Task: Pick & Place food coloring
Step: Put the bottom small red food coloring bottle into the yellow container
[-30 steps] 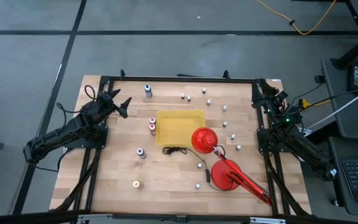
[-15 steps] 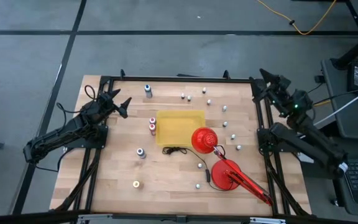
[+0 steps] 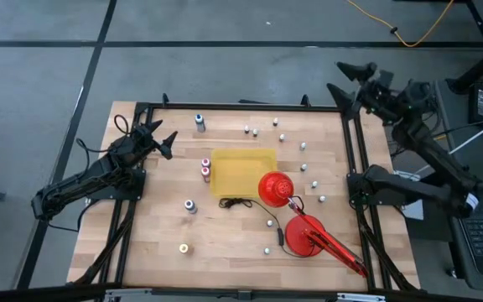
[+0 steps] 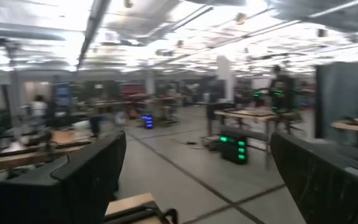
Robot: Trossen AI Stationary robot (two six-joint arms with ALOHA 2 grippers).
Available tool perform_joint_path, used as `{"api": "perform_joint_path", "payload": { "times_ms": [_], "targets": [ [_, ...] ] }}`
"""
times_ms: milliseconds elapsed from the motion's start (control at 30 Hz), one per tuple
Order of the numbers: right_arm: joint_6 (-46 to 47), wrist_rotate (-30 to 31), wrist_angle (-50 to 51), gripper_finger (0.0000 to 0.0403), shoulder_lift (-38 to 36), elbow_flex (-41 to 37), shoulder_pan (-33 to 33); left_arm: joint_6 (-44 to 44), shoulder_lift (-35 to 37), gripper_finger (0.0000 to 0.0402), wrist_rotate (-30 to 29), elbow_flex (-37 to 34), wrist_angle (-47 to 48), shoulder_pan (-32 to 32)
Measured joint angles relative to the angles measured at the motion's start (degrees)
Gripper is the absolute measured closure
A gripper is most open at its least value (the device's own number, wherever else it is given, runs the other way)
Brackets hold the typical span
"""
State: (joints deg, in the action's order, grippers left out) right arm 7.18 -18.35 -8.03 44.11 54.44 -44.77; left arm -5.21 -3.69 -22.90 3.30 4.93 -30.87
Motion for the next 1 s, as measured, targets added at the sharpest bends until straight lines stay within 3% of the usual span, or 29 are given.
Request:
{"api": "perform_joint_path", "payload": {
  "times_ms": [567,1000],
  "targets": [
    [3.1,-26.6,0.4,0.0004,22.2,23.0,2.6,0.0,0.0,0.0037,0.0,0.0,0.0,0.0],
    [4.9,-29.4,1.8,0.0004,32.0,33.5,15.9,0.0,0.0,0.0037,0.0,0.0,0.0,0.0]
  ]
}}
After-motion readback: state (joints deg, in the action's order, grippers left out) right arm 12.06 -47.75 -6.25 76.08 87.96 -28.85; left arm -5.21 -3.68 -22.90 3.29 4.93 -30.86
